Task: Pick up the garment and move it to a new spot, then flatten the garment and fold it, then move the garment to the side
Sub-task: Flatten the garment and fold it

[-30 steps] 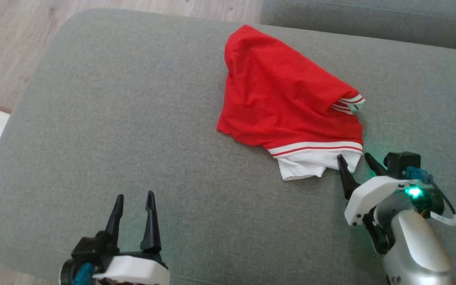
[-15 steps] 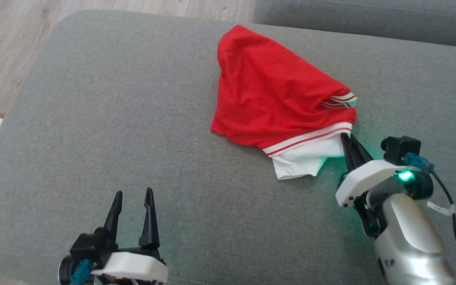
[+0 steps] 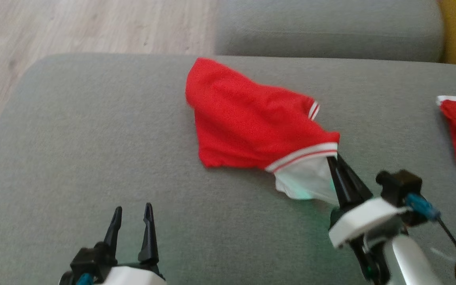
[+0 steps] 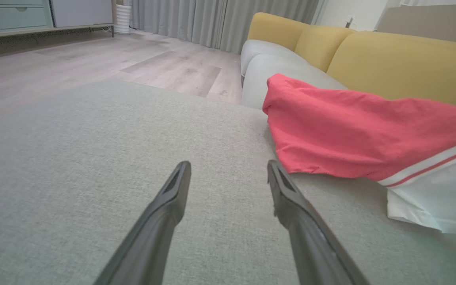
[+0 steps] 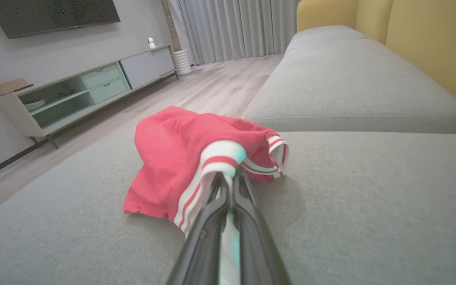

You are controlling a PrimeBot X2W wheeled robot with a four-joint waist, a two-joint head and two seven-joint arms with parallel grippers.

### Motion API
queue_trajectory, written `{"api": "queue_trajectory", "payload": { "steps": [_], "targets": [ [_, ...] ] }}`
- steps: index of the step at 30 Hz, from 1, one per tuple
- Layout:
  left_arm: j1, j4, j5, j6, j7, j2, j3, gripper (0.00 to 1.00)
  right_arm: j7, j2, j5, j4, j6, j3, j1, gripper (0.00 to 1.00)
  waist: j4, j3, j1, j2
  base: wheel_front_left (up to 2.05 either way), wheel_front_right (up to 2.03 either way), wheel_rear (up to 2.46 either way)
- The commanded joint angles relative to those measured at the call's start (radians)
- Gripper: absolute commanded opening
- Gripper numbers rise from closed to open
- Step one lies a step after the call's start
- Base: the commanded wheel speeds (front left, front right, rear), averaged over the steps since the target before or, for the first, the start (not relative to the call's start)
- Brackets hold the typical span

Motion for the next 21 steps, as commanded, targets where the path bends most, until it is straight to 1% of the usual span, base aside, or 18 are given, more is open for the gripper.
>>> {"api": "queue_trajectory", "payload": {
  "steps": [1, 4, 6, 8, 10, 12, 15, 18, 21],
  "targets": [
    [-0.024, -0.037, 0.001, 0.005, -0.012, 0.012, 0.039, 1.0, 0.017, -0.001, -0.008, -0.074, -0.001, 0.019, -0.004, 0.0, -0.033, -0.027, 0.0001, -0.0001, 0.0, 0.0, 0.0],
    [-0.015, -0.048, 0.001, 0.008, -0.012, 0.014, 0.037, 1.0, 0.09, -0.001, -0.016, -0.228, -0.001, 0.011, 0.09, 0.0, -0.049, -0.027, 0.0001, -0.0001, 0.0, 0.0, 0.0],
    [-0.016, -0.053, 0.002, 0.007, -0.012, 0.015, 0.036, 1.0, 0.133, -0.001, -0.02, -0.304, -0.001, -0.002, 0.135, 0.0, -0.053, -0.017, 0.0001, -0.0001, 0.0, 0.0, 0.0],
    [-0.022, -0.056, 0.004, 0.005, -0.011, 0.015, 0.031, 1.0, 0.163, -0.001, -0.02, -0.345, -0.001, -0.024, 0.158, 0.0, -0.05, 0.0, 0.0001, -0.0001, 0.0, 0.0, 0.0],
    [-0.029, -0.058, 0.008, 0.004, -0.009, 0.013, 0.026, 1.0, 0.177, -0.001, -0.002, -0.348, -0.001, -0.06, 0.155, 0.0, -0.043, 0.02, 0.0001, -0.0001, 0.0, 0.0, 0.0],
    [-0.037, -0.058, 0.011, 0.002, -0.008, 0.011, 0.021, 1.0, 0.182, -0.001, 0.012, -0.31, -0.001, -0.103, 0.125, 0.0, -0.033, 0.041, 0.0001, -0.0001, 0.0, 0.0, 0.0],
    [-0.053, -0.056, 0.017, -0.001, -0.007, 0.008, 0.014, 1.0, 0.174, -0.001, 0.013, -0.2, -0.001, -0.181, 0.051, 0.0, -0.011, 0.072, 0.0001, -0.0001, 0.0, 0.0, 0.0],
    [-0.069, -0.05, 0.02, -0.006, -0.006, 0.004, 0.01, 1.0, 0.158, -0.006, -0.033, -0.072, -0.001, -0.267, -0.03, 0.0, 0.017, 0.098, 0.0001, -0.0001, 0.0, 0.0, 0.0],
    [-0.08, -0.041, 0.021, -0.011, -0.007, 0.002, 0.012, 1.0, 0.138, -0.03, -0.058, 0.038, -0.001, -0.348, -0.099, 0.0, 0.036, 0.117, 0.0001, -0.0001, 0.0, 0.0, 0.0]
  ]
}}
